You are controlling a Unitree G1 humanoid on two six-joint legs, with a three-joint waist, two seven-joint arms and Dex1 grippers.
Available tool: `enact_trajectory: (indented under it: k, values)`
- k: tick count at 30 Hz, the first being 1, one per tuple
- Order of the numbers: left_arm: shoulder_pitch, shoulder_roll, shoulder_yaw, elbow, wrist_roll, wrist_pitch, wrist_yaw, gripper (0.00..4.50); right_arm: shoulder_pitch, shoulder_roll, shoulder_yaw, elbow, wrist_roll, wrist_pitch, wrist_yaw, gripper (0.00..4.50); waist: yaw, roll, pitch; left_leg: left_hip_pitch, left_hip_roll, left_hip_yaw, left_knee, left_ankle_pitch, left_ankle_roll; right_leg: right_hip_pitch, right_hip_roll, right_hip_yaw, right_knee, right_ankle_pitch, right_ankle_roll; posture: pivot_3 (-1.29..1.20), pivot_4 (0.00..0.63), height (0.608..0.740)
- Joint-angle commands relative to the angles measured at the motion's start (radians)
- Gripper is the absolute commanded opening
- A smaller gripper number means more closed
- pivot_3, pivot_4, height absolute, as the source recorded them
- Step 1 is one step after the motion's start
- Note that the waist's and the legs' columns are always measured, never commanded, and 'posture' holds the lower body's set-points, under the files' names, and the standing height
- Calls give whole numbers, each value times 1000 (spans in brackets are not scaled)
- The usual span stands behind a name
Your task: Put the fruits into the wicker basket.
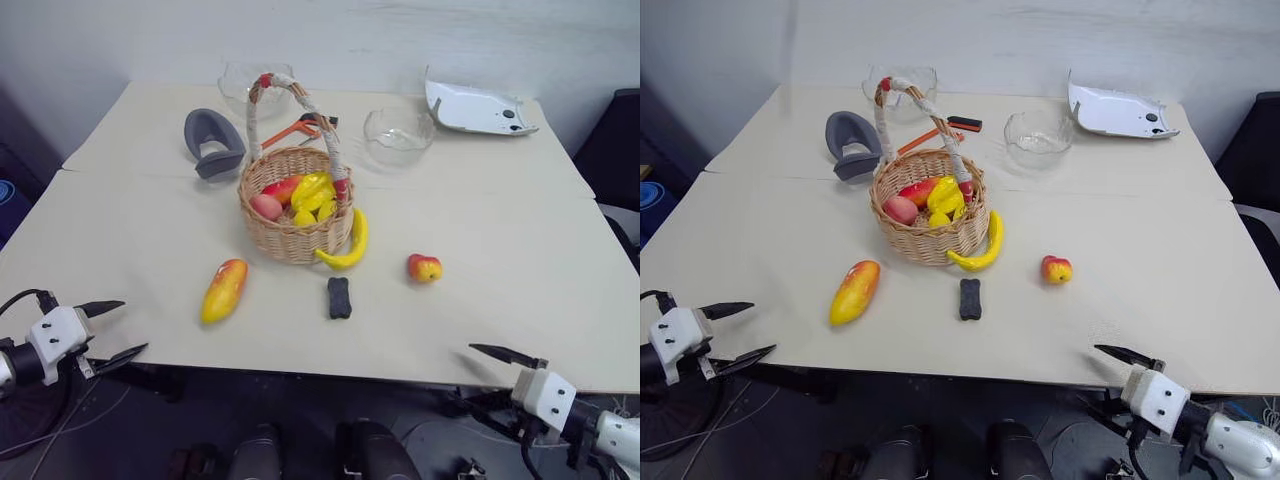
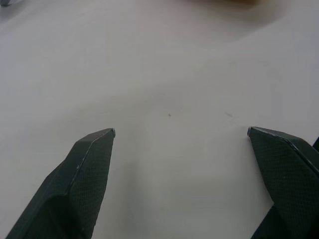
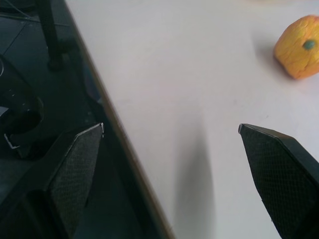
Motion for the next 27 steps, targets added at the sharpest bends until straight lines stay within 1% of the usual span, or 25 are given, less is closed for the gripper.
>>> enact_trajectory:
  k: [1, 4, 6, 9, 11, 12, 14, 16, 18, 20, 23, 26, 27]
  values:
    - [-8, 15, 20, -59, -55, 64, -4, 4500, 16, 27, 24, -53, 30, 32, -21, 4461, 2, 0, 0, 0, 0, 0, 0, -1, -1, 0, 0, 0, 0, 0, 0, 0, 150, 740]
    - [-17, 8, 19, -115, -107, 179, -5, 4500, -13, 47, 49, -95, 47, 91, -50, 4461, 3, 0, 0, 0, 1, 0, 0, -1, -1, -1, 0, 0, 1, 0, 0, 0, 150, 740]
    - [3, 13, 12, -182, -153, 265, -42, 4500, -65, 60, 73, -162, 83, 198, -95, 4461, 2, 0, 0, 0, 1, 0, 0, -1, -1, 0, 0, 0, 1, 0, 0, 0, 150, 740]
    - [19, 37, 12, -268, -225, 421, -90, 4500, -165, 26, 157, -310, 138, 478, -147, 4461, -13, 0, 0, 1, 3, 3, 2, -1, -1, 0, 0, 0, 3, 0, -1, 0, 150, 740]
    - [5, 39, 26, -319, -296, 510, -117, 4500, -271, 30, 218, -382, 199, 702, -219, 4461, -21, 0, 0, 2, 4, 3, 2, -1, -1, -1, 0, 0, 4, 0, -1, 0, 150, 740]
    - [-3, 38, 28, -349, -324, 544, -125, 4500, -340, 56, 247, -393, 228, 793, -265, 4461, -22, -1, 0, 2, 4, 3, 2, -1, -1, -2, 0, 0, 5, 0, -2, 0, 150, 740]
    - [-10, 38, 16, -418, -357, 602, -135, 4500, -464, 139, 272, -379, 273, 919, -368, 4461, -27, -1, 0, 2, 5, 3, 2, -1, -2, -2, 1, 0, 6, -1, -3, 0, 150, 740]
    - [-28, 11, 4, -491, -386, 649, -100, 4500, -556, 213, 283, -345, 308, 1036, -441, 4461, -24, 0, 0, 1, 5, 3, 2, -1, -3, -3, 2, 0, 6, -1, -4, 0, 150, 740]
    - [-15, -4, -20, -545, -393, 663, -113, 4500, -634, 228, 370, -291, 255, 1058, -429, 4461, -22, 0, 0, 1, 5, 3, 2, -2, -4, -3, 2, 0, 7, -1, -4, 0, 150, 740]
    - [-2, -16, -38, -570, -381, 661, -123, 4500, -700, 260, 431, -236, 233, 1098, -443, 4461, -23, 0, 0, 0, 5, 3, 2, -2, -4, -4, 2, 0, 6, -2, -3, 0, 150, 740]
    - [-10, -36, -43, -573, -368, 653, -107, 4500, -803, 372, 461, -148, 228, 1161, -513, 4461, -30, -1, 0, 0, 5, 5, 2, -3, -4, -5, 2, 1, 6, -2, -3, 0, 150, 740]
    - [-10, -44, -47, -561, -352, 639, -110, 4500, -861, 368, 530, -83, 138, 1121, -510, 4461, -31, -1, 0, 0, 6, 6, 3, -2, -4, -6, 3, 1, 8, -2, -3, 0, 150, 740]
    - [-9, -45, -48, -558, -349, 636, -111, 4500, -873, 371, 538, -67, 130, 1130, -512, 4461, -31, -1, 0, -1, 6, 6, 3, -2, -4, -6, 3, 1, 8, -2, -3, 0, 150, 740]
